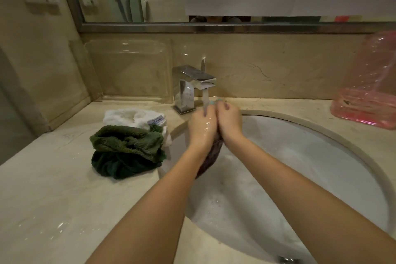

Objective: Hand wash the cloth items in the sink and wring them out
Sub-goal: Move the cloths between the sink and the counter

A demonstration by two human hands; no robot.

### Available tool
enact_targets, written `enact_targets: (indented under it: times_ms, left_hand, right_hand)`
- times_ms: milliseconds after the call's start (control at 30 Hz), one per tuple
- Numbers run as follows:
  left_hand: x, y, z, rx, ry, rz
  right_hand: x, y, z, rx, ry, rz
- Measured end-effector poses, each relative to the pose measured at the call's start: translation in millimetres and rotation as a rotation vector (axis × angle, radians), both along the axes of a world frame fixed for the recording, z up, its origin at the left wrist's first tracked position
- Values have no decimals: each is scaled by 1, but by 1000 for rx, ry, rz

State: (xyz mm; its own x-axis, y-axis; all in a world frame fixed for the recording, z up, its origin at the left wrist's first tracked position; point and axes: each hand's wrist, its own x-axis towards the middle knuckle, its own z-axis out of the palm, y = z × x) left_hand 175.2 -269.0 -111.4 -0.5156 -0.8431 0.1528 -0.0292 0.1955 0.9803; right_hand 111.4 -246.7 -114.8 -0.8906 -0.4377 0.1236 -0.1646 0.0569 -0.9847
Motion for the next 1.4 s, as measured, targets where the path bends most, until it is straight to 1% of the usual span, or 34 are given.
enact_targets:
  times_ms: [33, 100, 133, 167, 233, 300, 333, 367, 433, 500, 533, 633, 667, 700, 733, 767, 800, 833, 867, 900, 933, 967, 1033, 1100, 1167, 1200, 1233, 1267, 1300, 1367, 1400]
  left_hand:
    - [-2, 7, 1, -49, -2, -31]
    - [-3, 14, 3, -130, -14, -71]
    - [-5, 14, 5, -123, -23, -84]
    - [-6, 11, 6, -89, -30, -83]
    - [-5, 0, 7, -8, -25, -51]
    - [-2, -10, 3, 78, -26, -59]
    - [-1, -12, 2, 117, -21, -72]
    - [-1, -11, 1, 137, -32, -94]
    - [-3, -5, 1, 144, -34, -142]
    - [-4, -1, 7, 172, 16, -184]
    - [-3, 0, 11, 202, 55, -186]
    - [-3, -7, 15, 312, 187, -143]
    - [-3, -9, 16, 354, 235, -127]
    - [-4, -12, 15, 400, 291, -115]
    - [-4, -16, 15, 447, 347, -103]
    - [-4, -19, 15, 494, 401, -89]
    - [-2, -21, 15, 535, 434, -73]
    - [-1, -23, 13, 570, 467, -70]
    - [0, -24, 13, 591, 493, -66]
    - [0, -26, 12, 602, 523, -69]
    - [0, -27, 11, 597, 536, -69]
    - [0, -28, 11, 575, 538, -70]
    - [1, -28, 12, 468, 467, -83]
    - [1, -31, 8, 249, 301, -71]
    - [2, -37, -1, -5, 154, -15]
    - [4, -38, -4, -81, 104, 9]
    - [4, -39, -7, -119, 78, 17]
    - [3, -38, -8, -127, 54, 3]
    - [1, -36, -9, -132, 19, -18]
    - [-4, -28, -8, -121, -45, -37]
    - [-4, -24, -7, -87, -47, -27]
  right_hand:
    - [-8, 2, -4, 17, -71, -16]
    - [-16, 5, -8, 2, -230, 20]
    - [-15, 6, -8, -28, -249, 25]
    - [-13, 6, -5, -57, -206, 15]
    - [-3, 8, 2, -114, -26, 22]
    - [9, 9, 6, -118, 122, 91]
    - [11, 9, 6, -112, 166, 108]
    - [8, 9, 4, -105, 185, 98]
    - [-3, 11, 5, -57, 185, 6]
    - [-18, 17, 3, 27, 197, -84]
    - [-24, 19, -1, 72, 216, -97]
    - [-32, 24, -14, 229, 251, -45]
    - [-32, 25, -17, 244, 221, -12]
    - [-31, 26, -18, 223, 152, 34]
    - [-29, 28, -16, 187, 39, 84]
    - [-27, 31, -12, 171, -123, 163]
    - [-26, 35, -11, 197, -286, 274]
    - [-23, 41, -11, 261, -395, 407]
    - [-22, 46, -13, 326, -449, 535]
    - [-19, 50, -14, 362, -464, 638]
    - [-18, 52, -16, 347, -459, 695]
    - [-18, 54, -15, 288, -448, 704]
    - [-22, 52, -11, 139, -425, 639]
    - [-26, 50, -9, -40, -472, 526]
    - [-31, 48, -5, -241, -561, 439]
    - [-34, 47, -3, -333, -598, 419]
    - [-34, 44, 0, -387, -608, 403]
    - [-34, 40, 1, -390, -579, 373]
    - [-31, 36, 2, -343, -511, 338]
    - [-16, 29, 2, -155, -301, 271]
    - [-8, 26, 1, -72, -206, 266]
